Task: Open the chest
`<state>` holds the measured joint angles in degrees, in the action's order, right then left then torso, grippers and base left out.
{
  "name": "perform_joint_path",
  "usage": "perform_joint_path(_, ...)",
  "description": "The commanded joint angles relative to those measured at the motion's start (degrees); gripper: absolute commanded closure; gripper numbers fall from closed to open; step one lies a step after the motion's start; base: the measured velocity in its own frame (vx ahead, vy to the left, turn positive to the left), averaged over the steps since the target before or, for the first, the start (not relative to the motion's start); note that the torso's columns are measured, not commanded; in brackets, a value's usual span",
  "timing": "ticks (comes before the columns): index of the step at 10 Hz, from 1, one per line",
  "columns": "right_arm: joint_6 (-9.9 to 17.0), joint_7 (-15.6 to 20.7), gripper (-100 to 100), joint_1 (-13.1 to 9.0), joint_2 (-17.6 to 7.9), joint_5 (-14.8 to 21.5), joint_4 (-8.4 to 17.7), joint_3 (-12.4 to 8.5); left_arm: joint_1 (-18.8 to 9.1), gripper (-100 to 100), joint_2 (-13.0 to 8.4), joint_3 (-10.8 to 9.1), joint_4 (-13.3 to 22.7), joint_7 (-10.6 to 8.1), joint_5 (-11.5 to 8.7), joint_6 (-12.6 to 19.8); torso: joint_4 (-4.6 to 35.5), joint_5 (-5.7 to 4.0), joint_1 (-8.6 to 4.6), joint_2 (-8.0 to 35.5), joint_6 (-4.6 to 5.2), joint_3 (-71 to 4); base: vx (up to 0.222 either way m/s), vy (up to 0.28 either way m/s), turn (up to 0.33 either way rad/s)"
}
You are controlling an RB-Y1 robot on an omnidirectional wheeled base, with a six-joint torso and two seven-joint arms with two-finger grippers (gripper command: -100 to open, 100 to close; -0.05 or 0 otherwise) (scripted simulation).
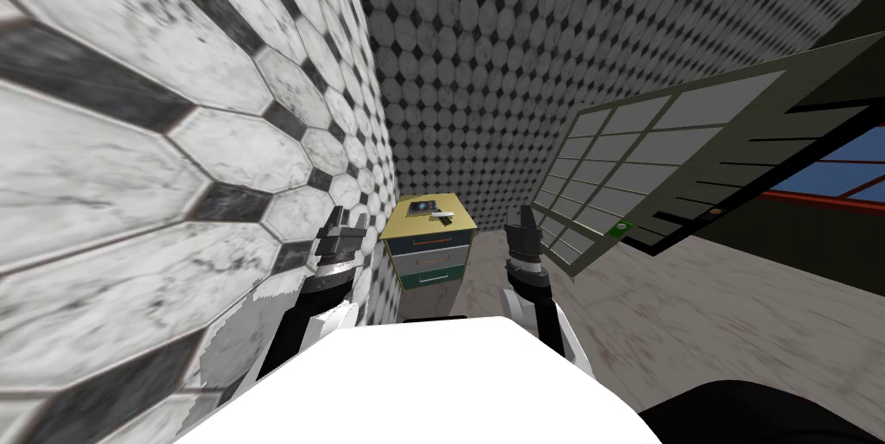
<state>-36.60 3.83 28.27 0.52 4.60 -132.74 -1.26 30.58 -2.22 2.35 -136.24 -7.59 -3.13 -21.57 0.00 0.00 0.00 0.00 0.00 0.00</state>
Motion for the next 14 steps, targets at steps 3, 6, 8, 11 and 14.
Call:
perform_joint_path(3, 0.0, 0.0, 0, 0.0, 0.0, 0.0, -0.01, 0.0, 0.0, 0, 0.0, 0.0, -0.01, 0.0, 0.0, 0.0, 10.06, 0.0, 0.0, 10.03, 0.0, -20.14, 0.0, 0.0, 0.0)
perform_joint_path(6, 0.0, 0.0, 0, 0.0, 0.0, 0.0, -0.01, 0.0, 0.0, 0, 0.0, 0.0, -0.01, 0.0, 0.0, 0.0, 22.68, 0.0, 0.0, 22.69, 0.0, -45.36, 0.0, 0.0, 0.0)
perform_joint_path(8, 0.0, 0.0, 0, 0.0, 0.0, 0.0, -0.02, 0.0, 0.0, 0, 0.0, 0.0, -0.02, 0.0, 0.0, -0.01, 31.14, 0.0, 0.0, 31.16, 0.0, -62.27, 0.0, 0.0, 0.0)
perform_joint_path(11, 0.0, 0.0, 0, 0.0, 0.0, 0.0, 0.0, 0.0, -0.51, -100, -2.57, -0.14, 2.41, 0.02, 0.08, -1.78, 41.48, -0.01, -0.04, 41.5, 0.0, -83.16, 0.015, -0.018, 0.003)
perform_joint_path(14, 0.0, 0.0, 0, 0.01, 0.0, 0.0, 0.01, 0.0, -1.33, -100, -4.41, -0.39, 6.4, 0.03, 0.2, -4.88, 42.25, -0.01, -0.03, 42.2, 0.0, -84.6, 0.041, -0.042, 0.006)
